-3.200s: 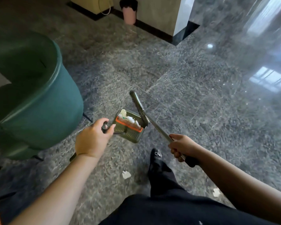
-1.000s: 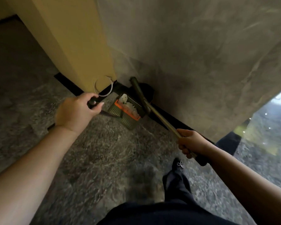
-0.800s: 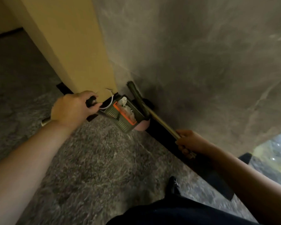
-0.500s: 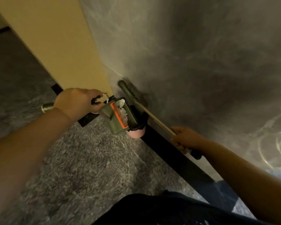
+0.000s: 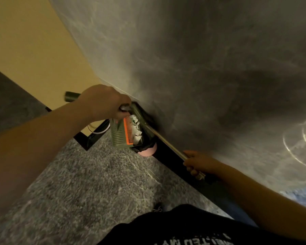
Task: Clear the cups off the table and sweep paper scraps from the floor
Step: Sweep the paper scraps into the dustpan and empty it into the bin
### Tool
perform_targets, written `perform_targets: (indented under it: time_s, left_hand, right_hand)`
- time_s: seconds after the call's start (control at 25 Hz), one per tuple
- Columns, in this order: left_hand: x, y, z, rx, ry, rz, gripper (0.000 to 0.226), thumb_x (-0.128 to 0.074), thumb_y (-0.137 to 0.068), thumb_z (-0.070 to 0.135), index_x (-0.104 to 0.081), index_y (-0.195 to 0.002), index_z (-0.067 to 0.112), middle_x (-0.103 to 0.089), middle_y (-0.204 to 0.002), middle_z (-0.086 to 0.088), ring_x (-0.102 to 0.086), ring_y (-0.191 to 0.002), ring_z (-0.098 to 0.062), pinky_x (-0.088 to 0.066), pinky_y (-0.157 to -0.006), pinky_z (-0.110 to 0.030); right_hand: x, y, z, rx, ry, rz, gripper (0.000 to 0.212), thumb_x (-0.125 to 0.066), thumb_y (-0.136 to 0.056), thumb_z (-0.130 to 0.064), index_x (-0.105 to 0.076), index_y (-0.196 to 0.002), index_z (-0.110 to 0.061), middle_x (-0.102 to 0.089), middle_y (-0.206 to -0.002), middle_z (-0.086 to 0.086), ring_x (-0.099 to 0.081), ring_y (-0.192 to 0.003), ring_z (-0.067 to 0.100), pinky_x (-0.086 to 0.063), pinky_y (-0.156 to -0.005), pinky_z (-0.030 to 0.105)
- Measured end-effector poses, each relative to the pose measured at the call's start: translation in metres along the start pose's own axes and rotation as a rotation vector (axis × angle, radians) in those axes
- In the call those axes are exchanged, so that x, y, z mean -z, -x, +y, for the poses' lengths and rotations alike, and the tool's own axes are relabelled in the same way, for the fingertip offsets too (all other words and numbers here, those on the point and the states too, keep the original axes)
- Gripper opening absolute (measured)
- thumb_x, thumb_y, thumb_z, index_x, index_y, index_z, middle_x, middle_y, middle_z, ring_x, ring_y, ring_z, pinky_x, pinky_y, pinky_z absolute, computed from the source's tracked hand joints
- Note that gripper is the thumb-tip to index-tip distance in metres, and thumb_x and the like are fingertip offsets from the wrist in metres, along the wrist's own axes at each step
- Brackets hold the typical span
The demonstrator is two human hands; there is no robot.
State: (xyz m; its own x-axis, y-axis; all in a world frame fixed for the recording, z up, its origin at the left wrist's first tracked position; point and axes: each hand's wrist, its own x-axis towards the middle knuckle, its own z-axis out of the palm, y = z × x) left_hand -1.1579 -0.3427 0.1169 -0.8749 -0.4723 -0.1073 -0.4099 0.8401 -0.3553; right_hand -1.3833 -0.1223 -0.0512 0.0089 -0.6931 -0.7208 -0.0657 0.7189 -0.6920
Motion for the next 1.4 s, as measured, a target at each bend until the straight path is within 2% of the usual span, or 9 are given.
perform_targets:
  time_s: [0.12,0.36,0.52,0.64,0.8,0.96,1.12,1.32,1.4]
  left_hand:
    - [0.005,-0.023,0.0,-0.023,0.054,-0.064,0.039,-0.058,-0.083,0.056,-0.065,-0.107,0.026,-0.07,-0.08,0.003,-0.064,-0.067,-0.022,-0.049,-0.057,-0.029]
    - [0.006,-0.033,-0.003,-0.04,0.05,-0.101,0.042,-0.057,-0.081,0.06,-0.066,-0.106,0.028,-0.071,-0.082,0.004,-0.064,-0.068,-0.02,-0.052,-0.058,-0.032]
    - [0.008,-0.032,-0.007,-0.097,-0.006,0.006,0.05,-0.046,-0.076,0.063,-0.069,-0.096,0.023,-0.068,-0.07,0.003,-0.061,-0.058,-0.024,-0.035,-0.047,-0.024]
    - [0.018,-0.035,-0.014,-0.193,-0.052,0.057,0.041,-0.058,-0.078,0.057,-0.071,-0.093,0.021,-0.066,-0.063,0.001,-0.059,-0.049,-0.025,-0.031,-0.044,-0.021]
    - [0.019,-0.048,-0.003,-0.244,-0.123,0.017,0.036,-0.056,-0.082,0.056,-0.069,-0.095,0.025,-0.067,-0.068,0.003,-0.061,-0.054,-0.023,-0.026,-0.045,-0.019]
    - [0.021,-0.059,-0.006,-0.268,-0.137,0.016,0.046,-0.047,-0.081,0.062,-0.069,-0.097,0.025,-0.069,-0.072,0.003,-0.063,-0.058,-0.022,-0.041,-0.049,-0.024]
    - [0.016,-0.063,0.002,-0.28,-0.163,-0.032,0.037,-0.055,-0.084,0.057,-0.068,-0.098,0.026,-0.068,-0.072,0.004,-0.062,-0.057,-0.02,-0.033,-0.046,-0.021]
    - [0.021,-0.073,-0.001,-0.219,-0.123,-0.016,0.043,-0.057,-0.082,0.059,-0.067,-0.105,0.025,-0.069,-0.076,0.004,-0.062,-0.061,-0.02,-0.038,-0.049,-0.023]
    - [0.015,-0.074,0.01,-0.216,-0.137,-0.072,0.039,-0.057,-0.084,0.057,-0.066,-0.106,0.025,-0.069,-0.078,0.004,-0.062,-0.063,-0.019,-0.04,-0.051,-0.024]
  right_hand:
    - [0.002,-0.01,0.005,-0.014,-0.064,0.015,0.039,-0.046,-0.096,-0.003,-0.044,-0.135,-0.006,-0.045,-0.065,0.008,-0.039,-0.045,0.011,-0.034,-0.038,0.021]
    - [-0.001,-0.018,0.019,-0.076,0.04,-0.035,0.048,-0.042,-0.095,0.0,-0.035,-0.141,-0.009,-0.047,-0.071,0.01,-0.044,-0.052,0.015,-0.039,-0.041,0.02]
    - [0.002,-0.018,0.021,-0.068,0.077,0.033,0.047,-0.045,-0.093,0.0,-0.038,-0.139,-0.002,-0.05,-0.074,0.012,-0.046,-0.053,0.018,-0.041,-0.045,0.024]
    - [-0.003,-0.013,0.02,-0.015,0.09,0.083,0.044,-0.047,-0.092,-0.003,-0.043,-0.136,0.0,-0.051,-0.072,0.008,-0.047,-0.054,0.016,-0.039,-0.037,0.015]
    - [0.008,-0.015,0.016,-0.012,0.142,0.071,0.042,-0.046,-0.093,-0.004,-0.044,-0.135,-0.001,-0.053,-0.08,0.012,-0.049,-0.058,0.017,-0.043,-0.04,0.017]
    - [0.007,-0.012,0.019,-0.025,0.124,0.095,0.043,-0.045,-0.094,-0.003,-0.043,-0.136,0.0,-0.051,-0.076,0.01,-0.048,-0.055,0.016,-0.041,-0.038,0.017]
    - [0.006,-0.006,0.02,-0.007,0.107,0.078,0.043,-0.048,-0.094,-0.004,-0.043,-0.136,-0.001,-0.049,-0.072,0.007,-0.047,-0.053,0.014,-0.036,-0.034,0.013]
    - [0.011,-0.001,0.018,0.002,0.119,0.095,0.044,-0.047,-0.093,-0.004,-0.044,-0.137,-0.003,-0.05,-0.074,0.007,-0.048,-0.055,0.015,-0.036,-0.034,0.013]
    - [0.01,-0.001,0.018,0.003,0.121,0.097,0.044,-0.048,-0.093,-0.004,-0.044,-0.137,-0.006,-0.05,-0.074,0.007,-0.048,-0.055,0.015,-0.036,-0.034,0.013]
